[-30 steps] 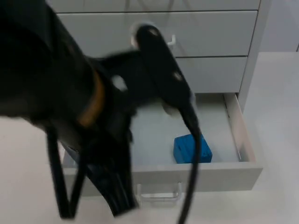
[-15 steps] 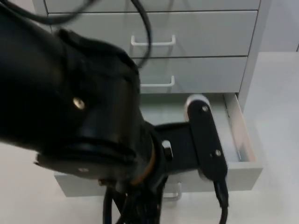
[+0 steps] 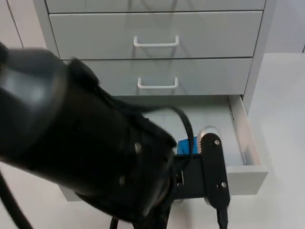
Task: Open the drawer with the left hand, place the block into the drawer with the right hand, then close the drawer with the left hand.
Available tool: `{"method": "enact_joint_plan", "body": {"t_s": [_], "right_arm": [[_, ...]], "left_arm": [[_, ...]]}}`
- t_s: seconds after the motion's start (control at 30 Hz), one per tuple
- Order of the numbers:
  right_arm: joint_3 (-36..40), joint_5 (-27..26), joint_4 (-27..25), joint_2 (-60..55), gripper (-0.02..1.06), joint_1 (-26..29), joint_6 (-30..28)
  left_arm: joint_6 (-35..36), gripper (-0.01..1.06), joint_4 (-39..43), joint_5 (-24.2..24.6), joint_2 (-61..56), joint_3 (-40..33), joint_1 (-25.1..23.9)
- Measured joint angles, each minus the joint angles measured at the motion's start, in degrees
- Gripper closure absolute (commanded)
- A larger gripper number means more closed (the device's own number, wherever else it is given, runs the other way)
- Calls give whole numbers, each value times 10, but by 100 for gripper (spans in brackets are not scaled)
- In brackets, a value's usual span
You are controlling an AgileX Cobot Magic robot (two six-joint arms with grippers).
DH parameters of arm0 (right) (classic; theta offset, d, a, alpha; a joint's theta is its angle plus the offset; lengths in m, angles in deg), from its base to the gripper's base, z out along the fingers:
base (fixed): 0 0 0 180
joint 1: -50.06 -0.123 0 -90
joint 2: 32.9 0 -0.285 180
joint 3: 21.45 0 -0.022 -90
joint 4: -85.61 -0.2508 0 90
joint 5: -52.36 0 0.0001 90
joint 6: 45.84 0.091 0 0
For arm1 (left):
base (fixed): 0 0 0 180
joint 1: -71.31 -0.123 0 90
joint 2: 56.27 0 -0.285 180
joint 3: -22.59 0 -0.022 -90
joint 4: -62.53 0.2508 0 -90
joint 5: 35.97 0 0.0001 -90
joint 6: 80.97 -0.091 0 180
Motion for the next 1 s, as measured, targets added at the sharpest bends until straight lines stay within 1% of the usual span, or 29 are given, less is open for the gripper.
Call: {"method": "enact_joint_plan", "body": {"t_s": [0.1, 0.13, 0.2, 0.27, 0.3, 0.4, 0.43, 0.5, 0.53, 0.6, 0.63, 0.77, 0.8, 0.93, 1.0], "right_arm": [[0, 0, 2, 0, 29, 0, 0], [0, 0, 2, 0, 29, 0, 0], [0, 0, 2, 0, 29, 0, 0], [0, 0, 2, 0, 29, 0, 0], [0, 0, 2, 0, 29, 0, 0], [0, -4, 2, 0, 29, 0, 1], [0, -4, 2, 0, 29, 0, 1], [0, -4, 4, 0, 29, 0, 0], [0, -4, 4, 0, 29, 0, 0], [0, -4, 6, 0, 29, 0, 0], [0, -4, 6, 0, 29, 0, 0], [0, -11, 7, 0, 29, 0, 1], [0, -11, 7, 0, 29, 0, 1], [0, -14, 7, 0, 29, 0, 1], [0, -15, 7, 0, 29, 0, 1]], "left_arm": [[88, 105, 77, 16, 17, 0, 2], [88, 105, 77, 16, 17, 0, 2], [151, 105, 129, 27, 25, -1, 3], [216, 105, 202, 44, 28, -2, 3], [216, 105, 202, 44, 28, -2, 3], [287, 105, 288, 59, 28, -2, -9], [287, 105, 288, 59, 28, -2, -9], [326, 105, 327, 61, 28, -2, -26], [342, 105, 333, 61, 28, -1, -37], [356, 105, 342, 51, 29, 5, -61], [356, 105, 342, 51, 29, 5, -61], [362, 105, 345, 37, 48, 25, -124], [362, 105, 345, 37, 48, 25, -124], [367, 105, 346, 35, 81, 55, -166], [369, 105, 346, 32, 91, 63, -173]]}}
